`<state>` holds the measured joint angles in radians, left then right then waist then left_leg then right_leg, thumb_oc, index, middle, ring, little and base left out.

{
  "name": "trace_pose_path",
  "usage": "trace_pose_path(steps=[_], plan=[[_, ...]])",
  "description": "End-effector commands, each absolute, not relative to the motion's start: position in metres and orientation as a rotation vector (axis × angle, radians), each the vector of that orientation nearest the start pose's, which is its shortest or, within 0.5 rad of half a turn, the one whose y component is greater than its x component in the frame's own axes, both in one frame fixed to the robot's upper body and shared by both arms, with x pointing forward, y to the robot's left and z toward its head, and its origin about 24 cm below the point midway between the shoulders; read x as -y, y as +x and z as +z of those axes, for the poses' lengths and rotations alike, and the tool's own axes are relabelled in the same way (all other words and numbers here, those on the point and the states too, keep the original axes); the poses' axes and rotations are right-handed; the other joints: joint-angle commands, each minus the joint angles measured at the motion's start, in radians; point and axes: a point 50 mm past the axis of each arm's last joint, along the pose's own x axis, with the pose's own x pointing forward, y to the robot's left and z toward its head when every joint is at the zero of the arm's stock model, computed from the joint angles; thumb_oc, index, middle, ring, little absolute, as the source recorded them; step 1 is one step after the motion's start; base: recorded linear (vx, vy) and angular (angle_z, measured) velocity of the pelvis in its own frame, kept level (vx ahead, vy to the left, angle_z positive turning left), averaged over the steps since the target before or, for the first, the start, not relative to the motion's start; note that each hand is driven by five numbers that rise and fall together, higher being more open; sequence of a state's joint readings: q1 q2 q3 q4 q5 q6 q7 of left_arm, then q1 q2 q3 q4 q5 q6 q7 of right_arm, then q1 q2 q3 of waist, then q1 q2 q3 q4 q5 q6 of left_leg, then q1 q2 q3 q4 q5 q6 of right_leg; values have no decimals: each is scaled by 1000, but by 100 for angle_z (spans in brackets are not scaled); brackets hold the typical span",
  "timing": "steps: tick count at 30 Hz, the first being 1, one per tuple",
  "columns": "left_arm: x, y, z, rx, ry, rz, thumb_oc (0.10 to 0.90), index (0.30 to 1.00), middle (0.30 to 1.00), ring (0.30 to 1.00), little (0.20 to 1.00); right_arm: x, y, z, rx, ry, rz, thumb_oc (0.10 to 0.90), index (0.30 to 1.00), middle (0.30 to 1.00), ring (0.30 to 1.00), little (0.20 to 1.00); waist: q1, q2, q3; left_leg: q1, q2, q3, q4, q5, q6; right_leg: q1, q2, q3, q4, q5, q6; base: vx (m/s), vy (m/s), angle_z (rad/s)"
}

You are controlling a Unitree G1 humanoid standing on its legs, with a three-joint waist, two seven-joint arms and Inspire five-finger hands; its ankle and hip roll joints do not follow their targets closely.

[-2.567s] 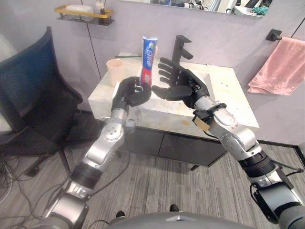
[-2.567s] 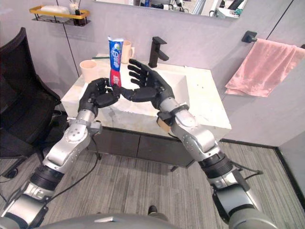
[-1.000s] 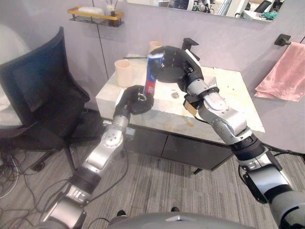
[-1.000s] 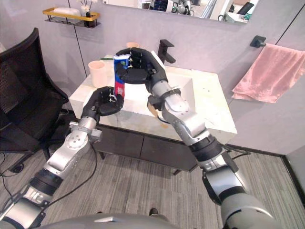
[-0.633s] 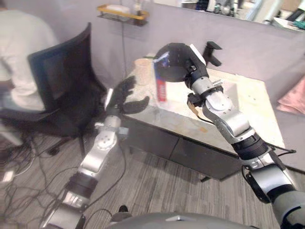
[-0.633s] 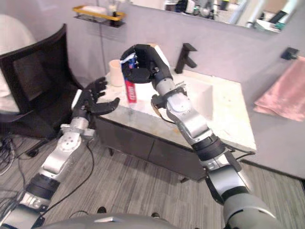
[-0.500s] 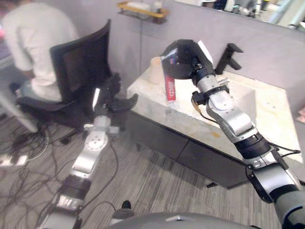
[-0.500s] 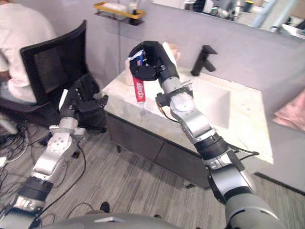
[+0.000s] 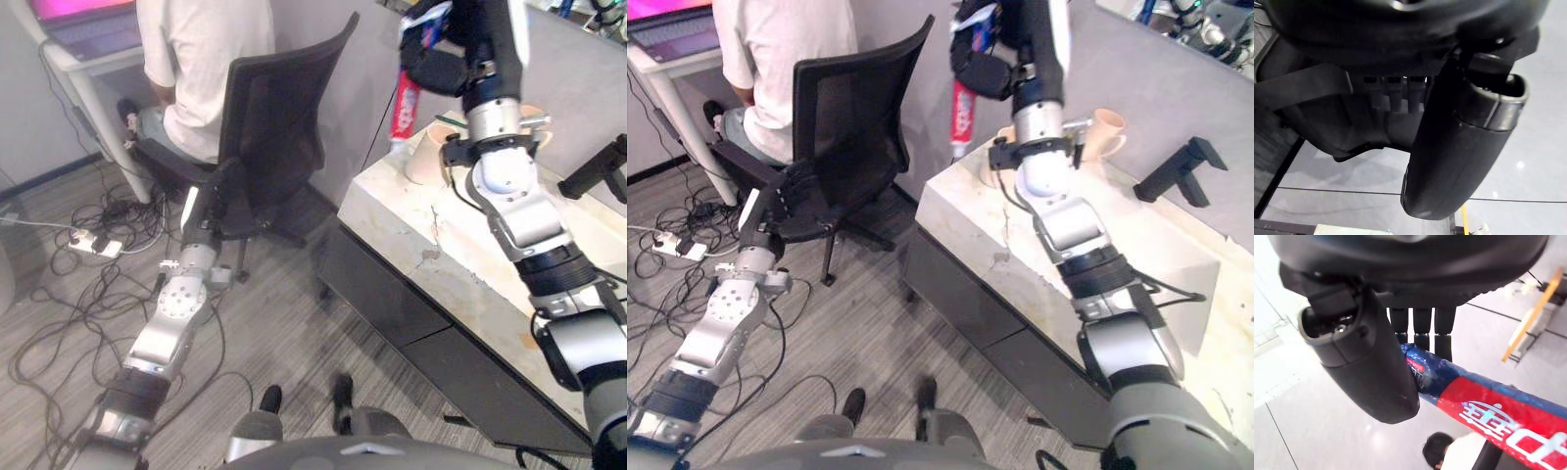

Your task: Organize the bathroom.

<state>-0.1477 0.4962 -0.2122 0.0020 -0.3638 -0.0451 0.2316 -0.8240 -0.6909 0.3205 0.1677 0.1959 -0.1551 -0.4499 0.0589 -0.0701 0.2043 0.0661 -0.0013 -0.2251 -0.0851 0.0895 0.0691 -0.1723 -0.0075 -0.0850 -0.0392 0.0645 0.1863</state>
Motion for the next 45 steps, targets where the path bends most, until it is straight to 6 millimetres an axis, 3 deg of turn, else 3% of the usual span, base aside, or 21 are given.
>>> trace_pose_path(steps=[1, 6, 15, 24, 29, 38, 45], plan=[[-184, 266, 117, 338, 84, -95, 800, 900, 900, 900, 900, 196, 308, 367, 1220, -335, -394, 400, 300, 300, 300, 300, -5, -41, -106, 138, -125, 51, -2, -151, -7, -20, -1, 8, 8, 209, -46, 138, -144, 72], [-179, 265, 107, 299, 66, -141, 800, 900, 900, 900, 900, 190, 310, 360, 1225, -341, -472, 400, 300, 300, 300, 300, -7, -35, -137, 156, -115, 69, -2, -156, -17, 62, 9, 15, -33, 170, -78, 172, -130, 36], [-172, 261, 102, 273, 47, -147, 800, 900, 900, 900, 900, 171, 317, 322, 1173, -363, -451, 400, 300, 300, 300, 300, -7, -12, -177, 150, -105, 106, 34, -168, -44, 121, 22, 35, -48, 109, -111, 97, -73, -21], [-171, 260, 99, 258, 52, -156, 800, 900, 900, 900, 900, 178, 304, 319, 1197, -376, -450, 400, 300, 300, 300, 300, -33, 7, -187, 139, -89, 101, 45, -112, -69, 126, 39, 40, -48, 93, -124, -3, -31, 6], [-168, 260, 101, 264, 50, -160, 800, 900, 900, 900, 900, 178, 297, 313, 1219, -415, -453, 400, 300, 300, 300, 300, -50, 12, -185, 134, -93, 98, 58, -114, -71, 121, 44, 52, -48, 94, -126, -5, -1, 0], [-172, 258, 97, 238, 72, -154, 800, 900, 900, 900, 900, 182, 309, 280, 1104, -496, -455, 400, 300, 300, 300, 300, -48, 21, -184, 127, -102, 92, 66, -108, -69, 115, 47, 52, -48, 94, -125, 26, -26, -5], [-173, 255, 93, 223, 84, -177, 800, 900, 900, 900, 900, 190, 323, 266, 1060, -567, -466, 400, 300, 300, 300, 300, -22, 20, -177, 129, -101, 79, 70, -104, -70, 116, 39, 29, -48, 95, -126, 61, -47, 0]])
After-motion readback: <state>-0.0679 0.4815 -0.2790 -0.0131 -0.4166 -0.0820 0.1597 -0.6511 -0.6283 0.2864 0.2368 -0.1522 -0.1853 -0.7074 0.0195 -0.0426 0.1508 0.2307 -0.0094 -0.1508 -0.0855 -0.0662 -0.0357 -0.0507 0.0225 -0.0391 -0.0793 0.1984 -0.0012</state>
